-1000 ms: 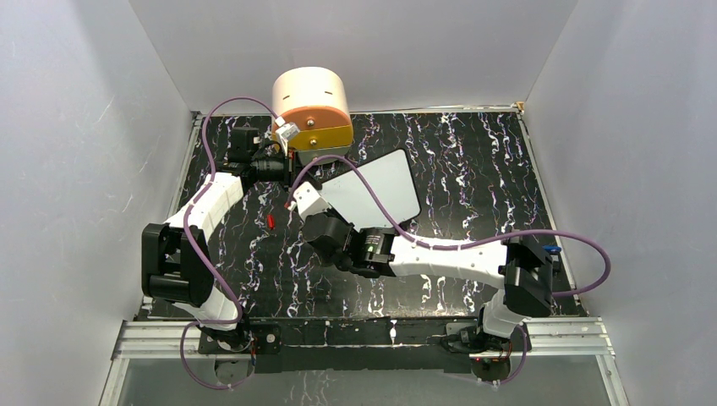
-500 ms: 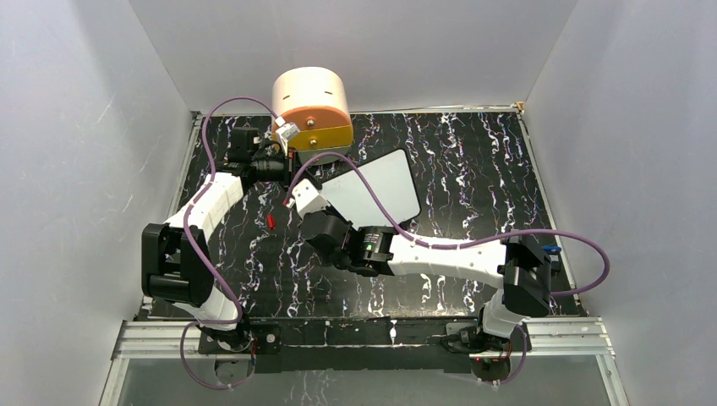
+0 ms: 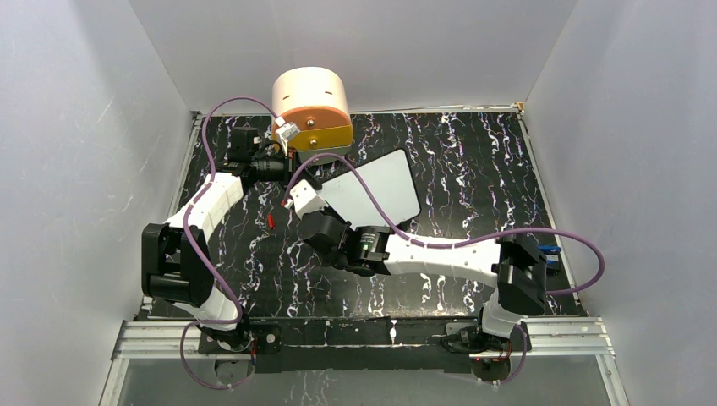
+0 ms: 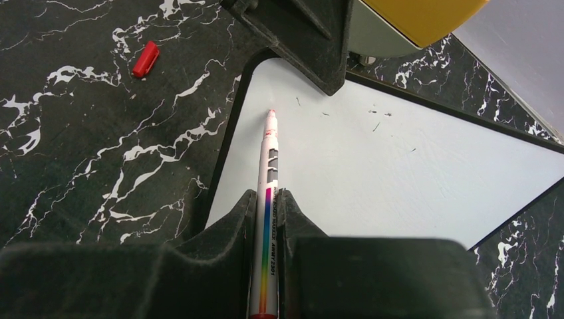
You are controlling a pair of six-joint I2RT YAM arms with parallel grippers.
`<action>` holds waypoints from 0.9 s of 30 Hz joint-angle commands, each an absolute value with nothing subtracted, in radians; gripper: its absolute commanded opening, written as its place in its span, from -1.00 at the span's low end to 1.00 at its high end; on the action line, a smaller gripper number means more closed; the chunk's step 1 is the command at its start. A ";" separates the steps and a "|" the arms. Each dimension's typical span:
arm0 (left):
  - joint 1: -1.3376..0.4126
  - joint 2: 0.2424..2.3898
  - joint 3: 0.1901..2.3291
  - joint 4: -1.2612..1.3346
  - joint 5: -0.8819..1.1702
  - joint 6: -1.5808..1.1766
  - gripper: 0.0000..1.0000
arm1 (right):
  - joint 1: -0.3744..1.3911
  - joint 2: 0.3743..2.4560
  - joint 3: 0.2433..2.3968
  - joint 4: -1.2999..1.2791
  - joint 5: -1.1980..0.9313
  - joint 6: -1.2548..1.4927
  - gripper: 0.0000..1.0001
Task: Write a sentence on the whiteboard
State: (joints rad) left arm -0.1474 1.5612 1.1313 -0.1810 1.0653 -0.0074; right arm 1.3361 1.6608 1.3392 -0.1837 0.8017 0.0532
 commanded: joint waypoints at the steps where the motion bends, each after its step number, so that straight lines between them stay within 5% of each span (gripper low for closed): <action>1: -0.155 1.554 1.111 -0.218 1.018 0.007 -1.00 | 1.332 1.666 1.397 -0.139 0.819 0.067 -1.00; 27: -0.155 1.561 1.112 -0.218 1.017 0.007 -1.00 | 1.321 1.687 1.416 -0.211 0.799 0.119 -1.00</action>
State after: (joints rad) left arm -0.1474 1.5616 1.1313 -0.1810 1.0641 -0.0071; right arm 1.3277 1.6802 1.3617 -0.1955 0.8001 0.0818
